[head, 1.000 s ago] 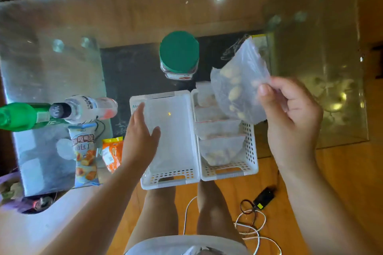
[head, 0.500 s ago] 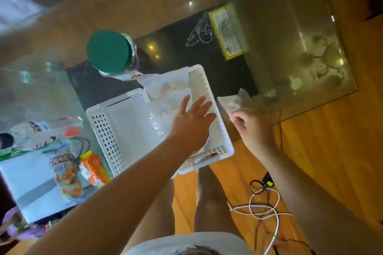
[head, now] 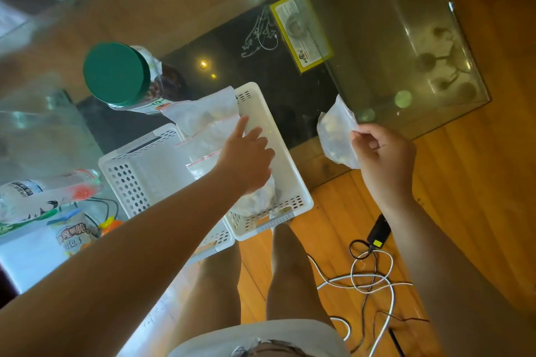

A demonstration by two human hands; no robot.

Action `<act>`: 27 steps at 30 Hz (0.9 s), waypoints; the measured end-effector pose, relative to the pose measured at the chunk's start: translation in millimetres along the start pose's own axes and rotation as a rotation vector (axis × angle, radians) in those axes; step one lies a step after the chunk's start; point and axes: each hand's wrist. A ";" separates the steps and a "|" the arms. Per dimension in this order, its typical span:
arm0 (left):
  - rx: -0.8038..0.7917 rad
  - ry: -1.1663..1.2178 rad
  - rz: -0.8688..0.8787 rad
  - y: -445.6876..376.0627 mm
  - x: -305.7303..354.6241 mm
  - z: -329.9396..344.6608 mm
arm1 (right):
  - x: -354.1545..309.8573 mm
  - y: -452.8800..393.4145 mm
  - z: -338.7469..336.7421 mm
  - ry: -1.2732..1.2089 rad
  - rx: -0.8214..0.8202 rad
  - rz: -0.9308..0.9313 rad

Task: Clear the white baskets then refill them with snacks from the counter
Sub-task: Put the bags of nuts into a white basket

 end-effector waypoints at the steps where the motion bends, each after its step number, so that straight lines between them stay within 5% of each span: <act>1: -0.010 -0.005 0.012 -2.6 0.2 0.5 | 0.7 -0.6 1.6 0.031 -0.022 0.010; 8: -0.133 0.051 -0.055 -14.5 2.2 0.3 | 9.6 -13.7 23.0 0.262 -0.196 0.069; 18: -0.197 0.014 -0.039 -4.3 -2.6 -8.2 | -52.6 -2.8 -8.2 -0.132 -0.204 0.101; 27: -0.124 -0.131 -0.011 16.3 -1.2 2.2 | -83.2 20.5 9.7 -0.250 -0.383 0.047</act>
Point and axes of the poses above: each hand's wrist, its own y-axis away from the middle knuckle, its own z-axis out of the palm, x = y × z, and after that the axes turned 11 degrees about x, right-handed
